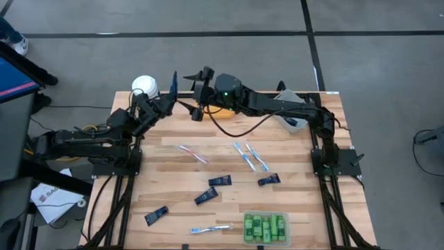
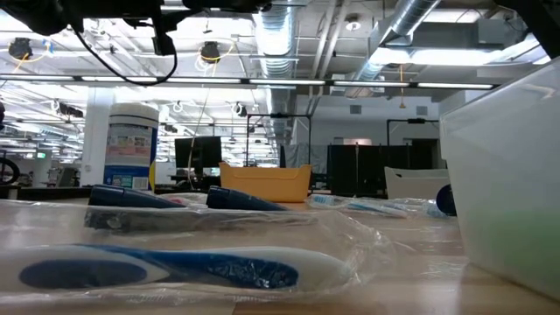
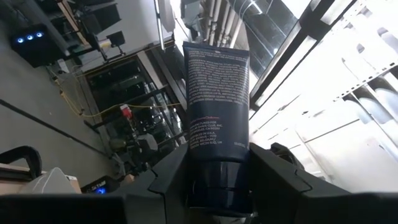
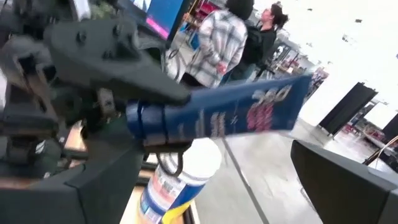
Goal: Pick & Place Travel size toiletries
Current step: Put the blue shaving cream into the grey bin
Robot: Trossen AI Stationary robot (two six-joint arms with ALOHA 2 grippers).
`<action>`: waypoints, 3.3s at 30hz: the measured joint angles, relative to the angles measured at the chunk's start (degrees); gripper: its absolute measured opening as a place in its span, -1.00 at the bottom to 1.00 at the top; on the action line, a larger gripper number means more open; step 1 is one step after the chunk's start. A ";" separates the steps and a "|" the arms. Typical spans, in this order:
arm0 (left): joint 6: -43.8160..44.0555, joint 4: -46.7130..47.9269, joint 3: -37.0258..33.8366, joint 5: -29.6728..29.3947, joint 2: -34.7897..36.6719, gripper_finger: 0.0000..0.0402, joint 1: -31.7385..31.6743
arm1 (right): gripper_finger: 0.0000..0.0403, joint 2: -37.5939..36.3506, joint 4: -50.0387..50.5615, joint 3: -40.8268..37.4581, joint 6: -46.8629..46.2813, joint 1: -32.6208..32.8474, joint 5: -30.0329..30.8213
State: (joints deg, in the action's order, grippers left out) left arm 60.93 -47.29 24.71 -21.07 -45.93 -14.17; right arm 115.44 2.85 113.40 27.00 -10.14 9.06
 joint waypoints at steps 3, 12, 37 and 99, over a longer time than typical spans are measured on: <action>0.00 -0.07 0.00 0.03 0.00 -0.28 0.00 | 0.98 0.02 -0.06 0.00 0.73 0.75 -0.16; 1.07 -0.30 0.00 0.91 0.00 -0.28 0.00 | 0.96 0.02 -2.28 0.00 2.13 0.56 -2.54; 5.60 -2.91 0.04 7.69 -3.61 -0.30 1.79 | 0.88 0.22 -4.15 -0.07 2.78 -0.56 -2.84; -15.52 24.87 -0.01 23.89 -7.55 -0.31 1.55 | 0.62 -1.46 19.76 0.01 -25.55 -0.76 -20.99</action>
State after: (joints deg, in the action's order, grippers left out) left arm 45.41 -22.42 24.70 2.82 -53.48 -12.62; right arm 113.97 22.61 113.41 1.46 -10.90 -11.92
